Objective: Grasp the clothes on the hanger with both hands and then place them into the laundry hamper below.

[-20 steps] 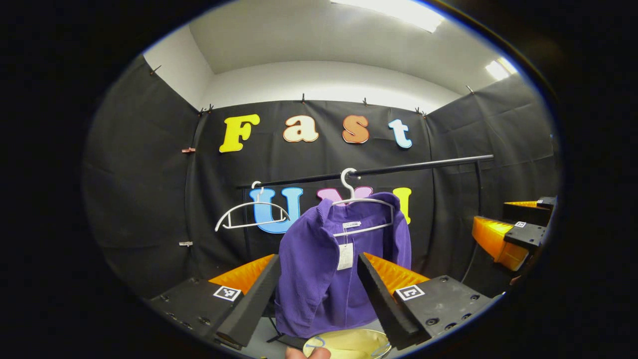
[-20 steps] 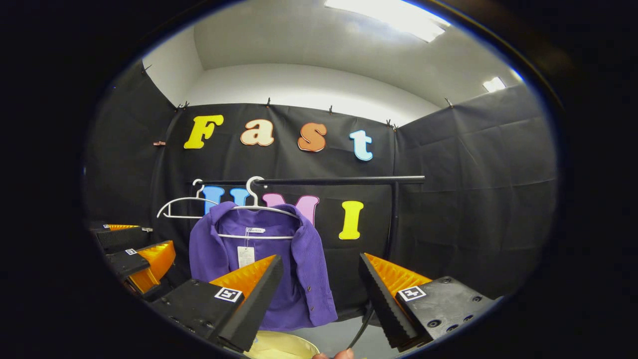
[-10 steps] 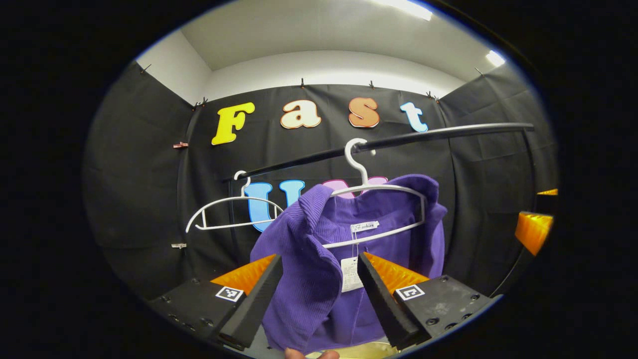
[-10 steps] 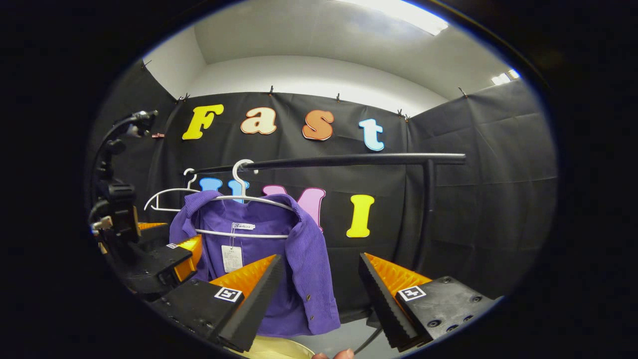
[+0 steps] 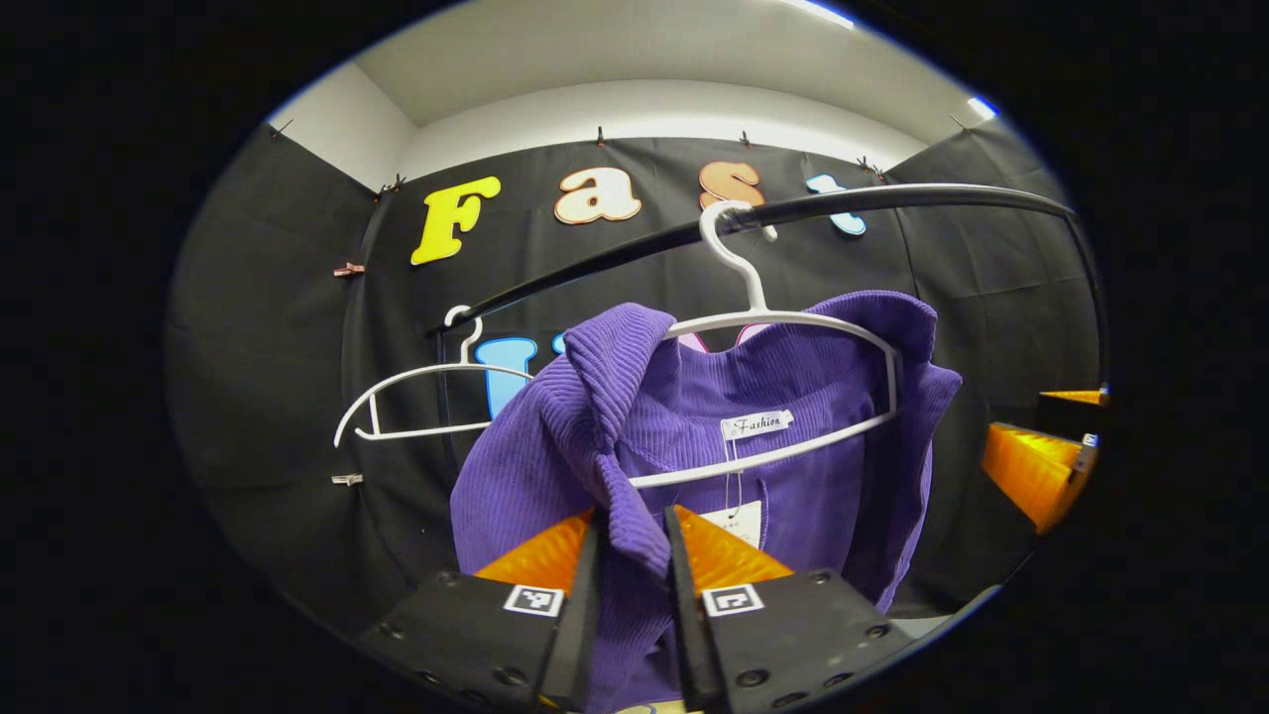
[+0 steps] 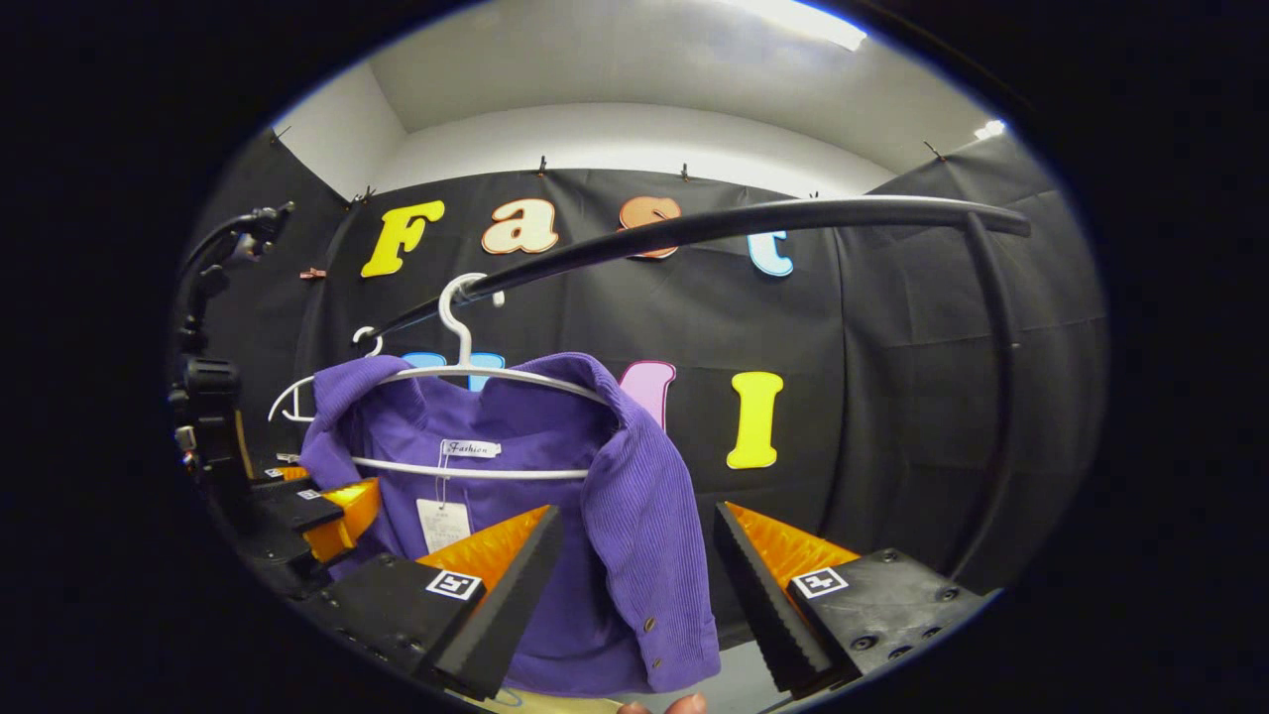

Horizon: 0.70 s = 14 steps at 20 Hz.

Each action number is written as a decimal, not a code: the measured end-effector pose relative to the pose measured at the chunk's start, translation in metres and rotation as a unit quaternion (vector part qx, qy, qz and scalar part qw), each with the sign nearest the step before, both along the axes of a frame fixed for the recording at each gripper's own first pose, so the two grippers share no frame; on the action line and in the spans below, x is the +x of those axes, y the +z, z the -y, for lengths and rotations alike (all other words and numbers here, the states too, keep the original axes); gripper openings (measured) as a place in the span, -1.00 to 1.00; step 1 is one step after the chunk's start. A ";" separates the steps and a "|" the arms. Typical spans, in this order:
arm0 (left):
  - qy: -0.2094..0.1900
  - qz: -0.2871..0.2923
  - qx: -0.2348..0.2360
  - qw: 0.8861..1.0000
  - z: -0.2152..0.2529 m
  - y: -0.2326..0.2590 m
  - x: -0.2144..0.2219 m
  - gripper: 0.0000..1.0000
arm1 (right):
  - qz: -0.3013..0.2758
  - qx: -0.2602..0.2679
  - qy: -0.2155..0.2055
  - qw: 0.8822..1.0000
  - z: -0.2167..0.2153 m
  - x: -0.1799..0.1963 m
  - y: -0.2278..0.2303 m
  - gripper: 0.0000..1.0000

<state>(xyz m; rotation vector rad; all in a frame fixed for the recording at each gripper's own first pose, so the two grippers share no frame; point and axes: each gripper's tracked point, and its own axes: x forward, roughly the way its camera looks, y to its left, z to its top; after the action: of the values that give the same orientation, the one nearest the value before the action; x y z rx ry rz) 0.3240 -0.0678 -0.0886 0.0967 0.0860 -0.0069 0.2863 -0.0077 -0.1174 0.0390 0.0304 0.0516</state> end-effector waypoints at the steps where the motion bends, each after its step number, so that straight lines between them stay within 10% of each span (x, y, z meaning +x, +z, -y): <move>1: 0.001 0.000 0.000 1.000 0.000 0.001 0.000 -0.45 | 0.004 0.005 0.003 1.000 -0.004 0.011 0.000 0.95; 8: 0.015 0.005 -0.002 1.000 -0.008 0.004 -0.002 -0.90 | 0.019 0.004 0.021 1.000 -0.035 0.071 -0.017 0.81; 14: 0.024 0.007 -0.006 1.000 -0.006 0.003 0.002 -0.85 | -0.008 0.044 0.017 0.999 -0.025 0.088 -0.045 -0.50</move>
<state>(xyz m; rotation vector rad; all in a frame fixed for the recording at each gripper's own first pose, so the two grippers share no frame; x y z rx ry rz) 0.3256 -0.0615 -0.0856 0.0832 0.0751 0.0417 0.3742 0.0169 -0.1624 0.1264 0.0446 0.0859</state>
